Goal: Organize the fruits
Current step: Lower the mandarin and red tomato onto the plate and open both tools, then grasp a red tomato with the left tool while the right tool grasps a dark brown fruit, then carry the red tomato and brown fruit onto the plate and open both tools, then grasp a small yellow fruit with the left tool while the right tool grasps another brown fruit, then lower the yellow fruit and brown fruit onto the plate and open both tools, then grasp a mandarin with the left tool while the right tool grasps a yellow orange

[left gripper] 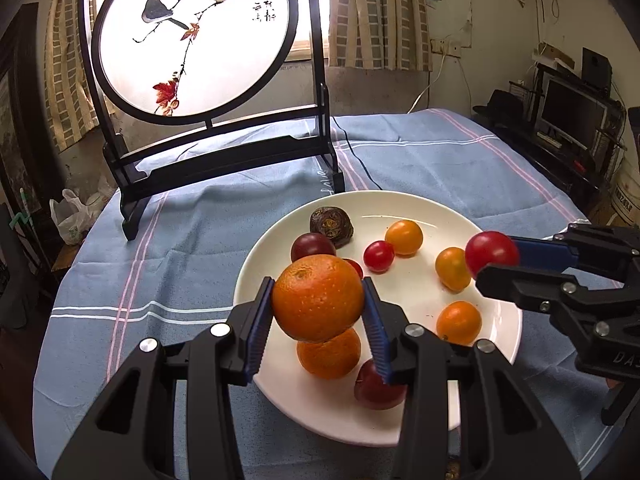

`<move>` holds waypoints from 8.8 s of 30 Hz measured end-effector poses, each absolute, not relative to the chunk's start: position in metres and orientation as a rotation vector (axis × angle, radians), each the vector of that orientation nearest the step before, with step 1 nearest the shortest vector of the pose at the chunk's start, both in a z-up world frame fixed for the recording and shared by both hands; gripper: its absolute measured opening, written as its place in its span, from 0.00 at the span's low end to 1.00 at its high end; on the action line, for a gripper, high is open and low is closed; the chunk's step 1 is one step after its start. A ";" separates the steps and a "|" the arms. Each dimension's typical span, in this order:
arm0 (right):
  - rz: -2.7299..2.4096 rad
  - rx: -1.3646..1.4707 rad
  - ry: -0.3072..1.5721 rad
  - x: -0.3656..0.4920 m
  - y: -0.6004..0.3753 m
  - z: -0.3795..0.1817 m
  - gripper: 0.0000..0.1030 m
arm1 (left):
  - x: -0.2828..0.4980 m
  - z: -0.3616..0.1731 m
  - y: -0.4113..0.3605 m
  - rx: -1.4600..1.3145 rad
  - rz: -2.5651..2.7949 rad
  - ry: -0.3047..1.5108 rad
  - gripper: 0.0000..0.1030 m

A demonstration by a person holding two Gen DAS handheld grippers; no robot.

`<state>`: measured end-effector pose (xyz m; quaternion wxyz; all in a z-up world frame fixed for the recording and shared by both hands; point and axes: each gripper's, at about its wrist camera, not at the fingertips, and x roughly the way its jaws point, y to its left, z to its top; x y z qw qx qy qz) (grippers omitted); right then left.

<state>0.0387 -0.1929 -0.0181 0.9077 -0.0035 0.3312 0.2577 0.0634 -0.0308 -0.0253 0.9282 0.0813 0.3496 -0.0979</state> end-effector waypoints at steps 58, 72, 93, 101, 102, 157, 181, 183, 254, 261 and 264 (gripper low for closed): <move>0.530 -0.227 0.838 -0.075 -0.252 -0.064 0.42 | -0.062 -0.085 -0.121 0.552 -0.515 0.832 0.48; 0.534 -0.198 0.795 -0.079 -0.252 -0.052 0.42 | -0.065 -0.054 -0.101 0.439 -0.540 0.773 0.29; 0.566 -0.045 0.596 0.001 -0.207 0.023 0.42 | 0.045 0.005 -0.037 0.179 -0.156 0.666 0.29; 0.553 -0.003 0.606 0.035 -0.191 0.012 0.42 | 0.079 -0.016 -0.031 0.127 -0.135 0.702 0.29; 0.550 -0.002 0.607 0.036 -0.190 0.009 0.42 | 0.081 -0.020 -0.031 0.130 -0.134 0.710 0.29; 0.718 -0.360 0.810 -0.073 -0.186 -0.060 0.40 | -0.075 -0.096 -0.043 0.139 -0.373 0.976 0.39; 0.703 -0.291 0.791 -0.082 -0.202 -0.058 0.41 | -0.047 -0.088 -0.056 0.121 -0.300 0.927 0.24; 0.693 -0.284 0.778 -0.082 -0.202 -0.053 0.41 | -0.054 -0.076 -0.053 0.139 -0.302 0.882 0.24; 0.742 -0.270 0.890 -0.047 -0.085 -0.082 0.36 | -0.076 -0.051 0.062 0.305 -0.293 0.761 0.69; 0.702 -0.216 0.850 -0.059 -0.127 -0.062 0.37 | -0.064 -0.078 0.029 0.330 -0.351 0.822 0.69; 0.685 -0.193 0.845 -0.061 -0.141 -0.060 0.37 | -0.050 -0.086 0.025 0.319 -0.322 0.854 0.59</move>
